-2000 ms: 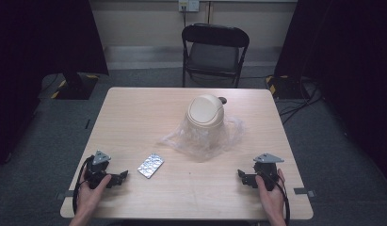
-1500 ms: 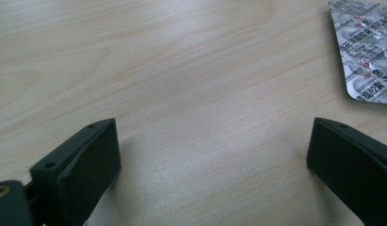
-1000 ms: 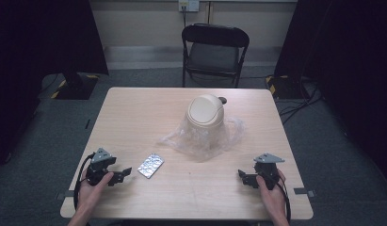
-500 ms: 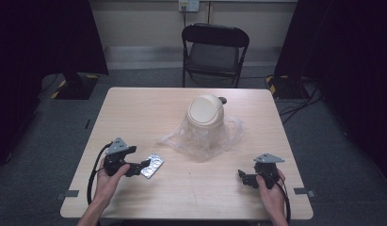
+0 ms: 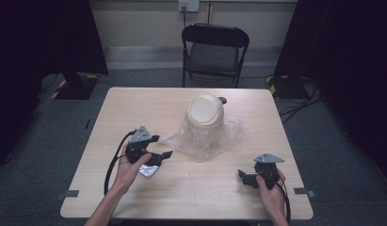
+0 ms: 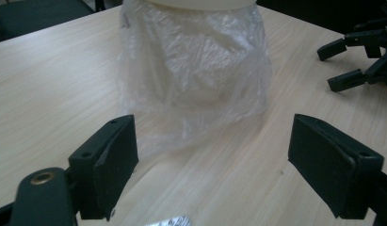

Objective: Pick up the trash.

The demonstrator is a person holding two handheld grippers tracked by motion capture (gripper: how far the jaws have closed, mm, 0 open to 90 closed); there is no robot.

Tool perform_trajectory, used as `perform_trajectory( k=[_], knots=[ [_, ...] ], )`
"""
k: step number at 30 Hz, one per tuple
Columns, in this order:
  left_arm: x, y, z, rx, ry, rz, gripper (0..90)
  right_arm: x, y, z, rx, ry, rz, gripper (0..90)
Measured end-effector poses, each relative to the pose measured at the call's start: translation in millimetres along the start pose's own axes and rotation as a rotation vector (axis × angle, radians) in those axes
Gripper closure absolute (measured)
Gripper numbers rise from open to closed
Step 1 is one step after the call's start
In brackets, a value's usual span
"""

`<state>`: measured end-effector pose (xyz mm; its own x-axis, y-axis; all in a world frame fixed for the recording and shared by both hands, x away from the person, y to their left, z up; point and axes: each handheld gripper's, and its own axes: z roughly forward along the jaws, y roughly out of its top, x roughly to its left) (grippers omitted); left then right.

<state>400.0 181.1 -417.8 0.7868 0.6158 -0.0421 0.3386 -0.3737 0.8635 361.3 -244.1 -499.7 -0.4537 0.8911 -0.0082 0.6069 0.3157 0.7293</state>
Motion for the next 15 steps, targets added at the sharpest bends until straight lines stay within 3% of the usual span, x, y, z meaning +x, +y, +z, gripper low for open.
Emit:
perform_trajectory(
  k=[3,8,15],
  knots=[
    [-1.7,16.8,7.9,-0.017,-0.023,0.006,16.1,0.1,0.0,0.0,0.0,0.0,0.001,10.6],
    [-3.3,28.7,14.3,-0.047,-0.039,0.007,16.0,0.0,0.0,0.0,0.0,0.0,0.0,10.6],
    [-5.8,54.8,29.4,-0.044,-0.056,0.056,16.3,0.0,0.0,0.0,0.0,0.0,0.0,10.7]
  ],
)
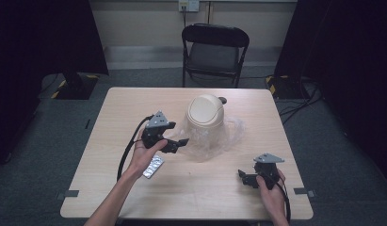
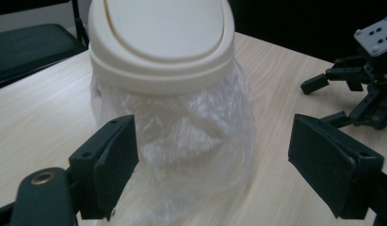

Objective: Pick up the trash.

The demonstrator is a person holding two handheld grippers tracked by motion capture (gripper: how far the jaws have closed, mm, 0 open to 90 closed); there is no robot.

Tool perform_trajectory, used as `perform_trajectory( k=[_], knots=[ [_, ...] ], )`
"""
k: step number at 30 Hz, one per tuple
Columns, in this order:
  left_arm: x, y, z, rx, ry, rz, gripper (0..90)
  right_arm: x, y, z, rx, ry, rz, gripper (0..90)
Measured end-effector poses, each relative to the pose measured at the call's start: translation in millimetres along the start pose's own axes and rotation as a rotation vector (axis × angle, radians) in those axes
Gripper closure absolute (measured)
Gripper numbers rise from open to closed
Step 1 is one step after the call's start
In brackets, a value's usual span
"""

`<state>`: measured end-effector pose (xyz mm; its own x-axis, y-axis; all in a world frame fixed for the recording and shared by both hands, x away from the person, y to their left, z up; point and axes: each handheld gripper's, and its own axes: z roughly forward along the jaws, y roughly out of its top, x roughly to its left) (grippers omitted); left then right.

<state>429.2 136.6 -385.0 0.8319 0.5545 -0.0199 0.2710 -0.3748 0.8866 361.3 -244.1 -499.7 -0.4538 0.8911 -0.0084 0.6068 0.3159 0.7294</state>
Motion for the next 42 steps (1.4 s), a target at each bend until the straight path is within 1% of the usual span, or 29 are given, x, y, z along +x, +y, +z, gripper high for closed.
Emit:
perform_trajectory(
  k=[1,3,6,7,8,11,13,14,15,16,17,18,21,22,25,27,28,31,33,34,35,36,37,42],
  knots=[
    [-0.4,4.1,2.8,0.003,-0.006,0.002,16.5,0.1,0.0,0.0,0.0,0.0,0.001,10.7],
    [0.4,12.8,7.4,0.026,-0.004,0.031,16.5,0.1,0.0,0.0,0.0,0.0,0.001,10.6],
    [3.2,23.1,15.2,0.015,-0.014,0.026,16.5,0.0,0.0,0.0,0.0,0.0,0.0,10.7],
    [4.2,26.7,18.0,0.023,-0.013,0.034,16.5,0.1,0.0,0.0,0.0,0.0,0.001,10.7],
    [5.2,30.7,21.3,0.016,-0.015,0.036,16.5,0.0,0.0,0.0,0.0,0.0,0.0,10.7],
    [7.0,38.3,28.0,-0.006,-0.026,0.023,16.5,0.0,0.0,0.0,0.0,0.0,0.0,10.7],
    [8.2,42.1,34.2,-0.002,-0.034,0.024,16.5,0.0,0.0,0.0,0.0,0.0,0.0,10.7],
    [9.3,44.6,41.8,0.007,-0.047,0.025,16.5,0.1,0.0,0.0,0.0,0.0,0.001,10.7],
    [9.3,44.6,41.8,0.007,-0.047,0.025,16.5,0.1,0.0,0.0,0.0,0.0,0.001,10.7],
    [9.2,45.5,49.2,0.003,-0.051,0.013,16.6,0.1,0.0,0.0,0.0,0.0,0.001,10.7],
    [9.2,45.5,49.2,0.003,-0.051,0.013,16.6,0.1,0.0,0.0,0.0,0.0,0.001,10.7],
    [8.6,45.6,53.8,0.008,-0.061,0.009,16.5,0.1,0.0,0.0,0.0,0.0,0.001,10.7],
    [6.2,44.4,64.0,0.029,-0.075,0.022,16.5,0.1,0.0,0.0,0.0,0.0,0.001,10.7],
    [5.4,43.7,67.2,0.039,-0.076,0.02,16.5,0.1,0.0,0.0,0.0,0.0,0.001,10.7],
    [4.3,42.3,76.0,0.039,-0.083,0.028,16.5,0.1,0.0,0.0,0.0,0.0,0.001,10.7],
    [3.6,42.1,78.2,0.038,-0.086,0.026,16.5,0.1,0.0,0.0,0.0,0.0,0.001,10.7],
    [2.7,42.5,82.2,0.046,-0.082,0.042,16.5,0.1,0.0,0.0,0.0,0.0,0.001,10.7],
    [1.9,42.6,85.8,0.056,-0.082,0.048,16.0,0.1,0.0,0.0,0.0,0.0,0.001,10.7],
    [2.1,42.3,88.2,0.06,-0.083,0.066,16.2,0.1,0.0,-0.1,0.0,0.0,0.001,10.7],
    [2.6,41.7,90.4,0.055,-0.087,0.051,16.3,0.1,-0.1,0.0,0.0,0.0,0.0,10.7],
    [2.4,41.9,92.3,0.061,-0.08,0.05,16.2,0.1,0.0,-0.1,0.0,0.0,0.0,10.7],
    [1.8,42.1,94.5,0.065,-0.079,0.061,16.4,0.0,0.0,0.0,0.0,0.0,0.0,10.7],
    [0.9,42.0,96.5,0.072,-0.074,0.062,16.4,0.0,0.0,0.0,0.0,0.0,0.0,10.7],
    [2.1,40.9,105.8,0.082,-0.061,0.053,17.0,0.1,-0.1,0.0,-0.001,-0.001,-0.001,10.7]
  ],
)
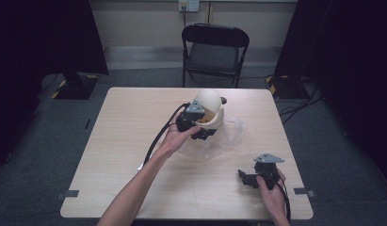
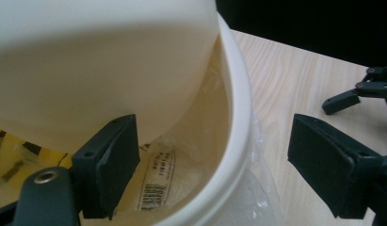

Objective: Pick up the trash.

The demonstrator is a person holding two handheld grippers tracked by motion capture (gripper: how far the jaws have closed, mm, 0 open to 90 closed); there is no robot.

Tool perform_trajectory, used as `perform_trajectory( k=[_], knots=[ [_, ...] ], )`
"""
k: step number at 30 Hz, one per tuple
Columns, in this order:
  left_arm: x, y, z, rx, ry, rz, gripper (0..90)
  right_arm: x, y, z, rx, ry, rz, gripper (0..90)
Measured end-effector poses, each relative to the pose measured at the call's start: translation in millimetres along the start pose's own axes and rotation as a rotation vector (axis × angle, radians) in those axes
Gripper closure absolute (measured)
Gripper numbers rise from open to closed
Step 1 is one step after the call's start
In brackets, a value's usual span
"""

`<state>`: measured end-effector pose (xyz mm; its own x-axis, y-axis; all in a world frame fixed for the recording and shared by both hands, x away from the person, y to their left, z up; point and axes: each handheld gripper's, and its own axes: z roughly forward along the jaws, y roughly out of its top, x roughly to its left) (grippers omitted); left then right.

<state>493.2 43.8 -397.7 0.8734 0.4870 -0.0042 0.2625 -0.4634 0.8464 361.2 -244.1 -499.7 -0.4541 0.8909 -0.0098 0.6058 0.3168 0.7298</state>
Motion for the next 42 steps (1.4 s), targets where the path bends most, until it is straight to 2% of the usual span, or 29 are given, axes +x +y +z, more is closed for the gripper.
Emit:
perform_trajectory(
  k=[3,4,8,11,12,14,19,21,24,27,29,30,31,35,38,42],
  knots=[
    [0.1,0.4,0.8,0.01,0.009,0.02,17.5,0.0,0.0,0.0,0.0,0.0,0.0,10.7],
    [0.8,-0.1,-0.6,-0.002,0.009,0.008,18.3,0.0,0.0,0.0,0.0,0.0,0.0,10.8],
    [-0.1,-0.8,-7.8,-0.024,0.015,0.007,18.0,0.2,-0.1,0.0,-0.002,-0.001,-0.001,10.9],
    [0.8,-3.1,-19.4,-0.048,0.021,-0.001,18.0,0.2,-0.1,-0.1,-0.002,-0.001,-0.001,10.9],
    [2.0,-6.0,-28.7,-0.064,0.02,0.001,18.9,0.2,-0.1,0.0,-0.002,-0.001,0.0,10.9],
    [2.6,-7.1,-34.0,-0.074,0.021,-0.003,19.1,0.2,-0.1,0.0,-0.002,-0.002,0.0,10.9],
    [3.3,-12.5,-61.7,-0.119,0.049,-0.009,17.9,-0.1,0.0,0.0,0.0,0.0,0.0,10.8],
    [5.6,-16.5,-70.6,-0.1,0.062,-0.008,17.9,-0.1,0.0,0.0,0.0,0.0,0.0,10.8],
    [8.4,-27.6,-82.6,-0.082,0.082,-0.019,18.0,-0.1,-0.1,0.0,0.0,0.0,0.0,10.8],
    [10.3,-42.6,-94.5,-0.071,0.082,-0.042,17.9,-0.1,0.0,0.0,-0.001,0.0,0.0,10.8],
    [10.6,-54.9,-102.7,-0.076,0.081,-0.067,17.9,-0.1,0.0,0.0,0.0,0.0,0.0,10.8],
    [10.4,-67.9,-110.3,-0.075,0.093,-0.082,17.9,-0.1,0.0,0.0,0.0,0.0,0.0,10.8],
    [10.4,-67.9,-110.3,-0.075,0.093,-0.082,17.9,-0.1,0.0,0.0,0.0,0.0,0.0,10.8],
    [10.2,-93.1,-124.1,-0.056,0.114,-0.113,17.8,0.0,-0.1,0.0,-0.001,0.0,0.0,10.8],
    [11.9,-111.6,-135.3,-0.051,0.11,-0.156,17.6,0.0,-0.1,0.0,-0.001,0.0,0.0,10.8],
    [12.2,-122.3,-141.6,-0.019,0.14,-0.159,17.5,0.0,-0.1,0.0,-0.001,0.0,0.0,10.8]
  ],
)
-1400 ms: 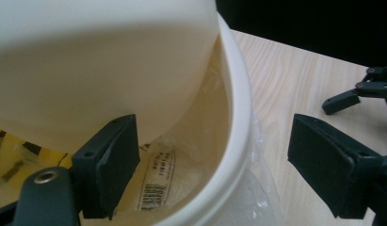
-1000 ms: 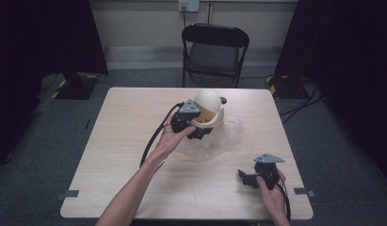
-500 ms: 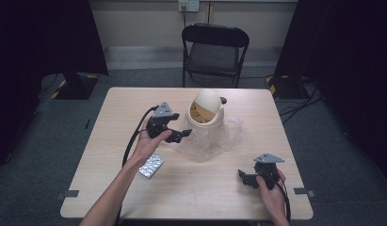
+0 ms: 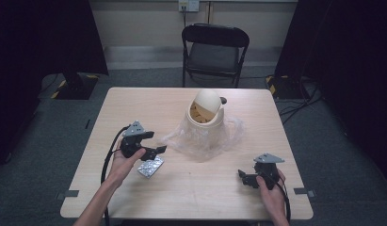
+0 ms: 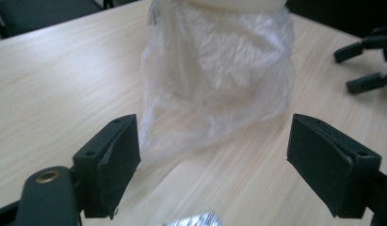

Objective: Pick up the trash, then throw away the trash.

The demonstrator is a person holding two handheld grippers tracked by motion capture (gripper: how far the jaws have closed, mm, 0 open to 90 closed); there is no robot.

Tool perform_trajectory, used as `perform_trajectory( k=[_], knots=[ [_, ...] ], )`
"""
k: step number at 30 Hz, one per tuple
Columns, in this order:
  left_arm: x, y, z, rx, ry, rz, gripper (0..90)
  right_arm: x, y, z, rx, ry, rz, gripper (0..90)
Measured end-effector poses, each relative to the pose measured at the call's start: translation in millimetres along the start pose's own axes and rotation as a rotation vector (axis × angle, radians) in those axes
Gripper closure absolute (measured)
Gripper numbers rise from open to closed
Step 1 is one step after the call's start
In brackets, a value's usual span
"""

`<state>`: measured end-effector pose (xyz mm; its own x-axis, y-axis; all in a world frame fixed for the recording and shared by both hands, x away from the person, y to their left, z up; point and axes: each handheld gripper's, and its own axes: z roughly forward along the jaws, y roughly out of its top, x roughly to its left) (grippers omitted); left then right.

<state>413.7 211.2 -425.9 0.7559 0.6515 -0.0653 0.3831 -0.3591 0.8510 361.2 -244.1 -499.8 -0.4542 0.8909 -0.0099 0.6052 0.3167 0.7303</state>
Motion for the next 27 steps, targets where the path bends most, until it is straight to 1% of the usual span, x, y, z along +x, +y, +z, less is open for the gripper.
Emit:
perform_trajectory(
  k=[1,4,5,6,7,8,9,10,11,13,15,17,18,20,21,22,23,24,26,27],
  knots=[
    [1.5,-3.9,-2.6,0.014,0.009,-0.006,17.4,0.0,0.0,0.0,0.0,0.0,0.0,10.8],
    [4.5,-15.6,-8.7,0.013,0.023,-0.016,17.5,0.0,0.0,0.0,0.0,0.0,0.0,10.8],
    [5.8,-19.2,-9.5,0.034,0.022,-0.025,17.5,0.0,0.0,0.0,0.0,0.0,0.0,10.8],
    [6.5,-23.5,-10.2,0.036,0.033,-0.036,17.4,0.0,0.0,0.0,0.0,0.001,0.0,10.8],
    [7.0,-31.3,-12.0,0.035,0.044,-0.049,17.7,0.0,0.0,0.0,0.0,0.0,0.0,10.8],
    [7.0,-31.3,-12.0,0.035,0.044,-0.049,17.6,0.0,0.0,0.0,0.0,0.0,0.0,10.8],
    [7.3,-34.4,-12.2,0.056,0.042,-0.052,17.6,0.0,0.0,0.0,0.0,0.0,0.0,10.8],
    [7.2,-38.2,-12.9,0.056,0.053,-0.047,17.4,0.0,0.0,0.0,0.0,0.0,0.0,10.8],
    [6.8,-42.0,-13.8,0.057,0.057,-0.052,17.6,0.0,0.0,0.0,0.0,0.0,0.0,10.8],
    [7.7,-48.1,-15.4,0.089,0.063,-0.054,17.5,-0.1,0.0,0.0,0.0,0.001,0.0,10.8],
    [7.7,-55.8,-16.5,0.101,0.071,-0.066,17.7,0.0,0.1,0.0,0.001,0.001,0.001,10.7],
    [7.7,-64.4,-17.8,0.122,0.08,-0.064,17.9,-0.1,0.0,0.0,0.0,0.0,0.0,10.8],
    [6.8,-68.9,-18.1,0.129,0.079,-0.078,18.0,-0.1,0.0,0.0,0.0,0.0,0.001,10.7],
    [4.8,-77.7,-19.0,0.145,0.075,-0.088,18.0,-0.1,0.0,0.0,0.0,0.0,0.001,10.8],
    [3.7,-79.9,-19.3,0.15,0.079,-0.09,18.0,-0.1,0.0,0.0,0.0,0.0,0.001,10.8],
    [2.6,-82.7,-21.1,0.159,0.086,-0.077,18.1,-0.1,0.1,0.0,0.001,0.001,0.0,10.8],
    [2.0,-84.1,-21.8,0.158,0.088,-0.077,18.1,-0.1,0.0,0.0,0.0,0.0,-0.001,10.7],
    [0.9,-85.9,-22.5,0.158,0.091,-0.086,18.3,0.0,0.0,0.0,0.001,0.0,0.001,10.8],
    [-0.5,-89.1,-23.5,0.165,0.096,-0.088,18.8,0.0,0.0,0.0,0.0,0.0,0.0,10.8],
    [-1.4,-90.1,-23.4,0.175,0.097,-0.083,18.9,0.0,0.0,0.0,0.0,0.0,0.0,10.8]
  ],
)
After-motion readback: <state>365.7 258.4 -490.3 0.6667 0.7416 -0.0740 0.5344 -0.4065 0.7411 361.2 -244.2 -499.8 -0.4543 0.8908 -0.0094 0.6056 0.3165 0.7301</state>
